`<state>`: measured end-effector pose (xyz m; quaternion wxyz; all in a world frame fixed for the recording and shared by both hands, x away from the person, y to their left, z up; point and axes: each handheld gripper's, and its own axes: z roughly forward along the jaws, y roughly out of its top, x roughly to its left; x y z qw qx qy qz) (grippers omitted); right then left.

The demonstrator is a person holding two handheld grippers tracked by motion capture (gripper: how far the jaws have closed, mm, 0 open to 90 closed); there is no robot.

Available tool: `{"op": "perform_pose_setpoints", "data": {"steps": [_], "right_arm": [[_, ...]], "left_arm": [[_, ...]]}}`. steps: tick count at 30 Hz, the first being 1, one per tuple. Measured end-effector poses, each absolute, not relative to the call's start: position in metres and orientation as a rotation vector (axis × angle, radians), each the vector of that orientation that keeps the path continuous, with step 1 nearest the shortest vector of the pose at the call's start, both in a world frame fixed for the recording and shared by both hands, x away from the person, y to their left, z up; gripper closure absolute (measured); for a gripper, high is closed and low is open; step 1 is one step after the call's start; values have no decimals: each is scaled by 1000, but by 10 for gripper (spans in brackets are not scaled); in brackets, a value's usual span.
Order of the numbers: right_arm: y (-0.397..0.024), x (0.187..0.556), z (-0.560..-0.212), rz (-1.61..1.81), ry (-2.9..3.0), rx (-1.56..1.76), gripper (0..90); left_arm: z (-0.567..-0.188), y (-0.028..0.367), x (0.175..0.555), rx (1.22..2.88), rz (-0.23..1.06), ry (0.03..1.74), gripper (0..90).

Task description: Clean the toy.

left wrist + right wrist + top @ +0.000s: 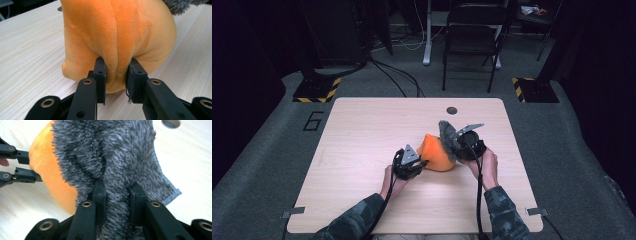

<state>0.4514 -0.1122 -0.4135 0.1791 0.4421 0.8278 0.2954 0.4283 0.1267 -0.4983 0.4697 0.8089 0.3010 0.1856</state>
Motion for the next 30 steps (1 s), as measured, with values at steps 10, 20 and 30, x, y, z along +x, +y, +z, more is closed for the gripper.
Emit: {"op": "perform_pose_setpoints", "data": {"steps": [10,20,30], "right_arm": [[-104,440,-384,956,2307,1198,713],[-65,444,-395,985,2339,1131,709],[-74,450,-410,908,2342,1151,709]], "left_arm": [[-488,127,424,1953,326,823,728],[-488,121,418,1996,382,780,695],[-492,123,422,2031,398,743,685]]}}
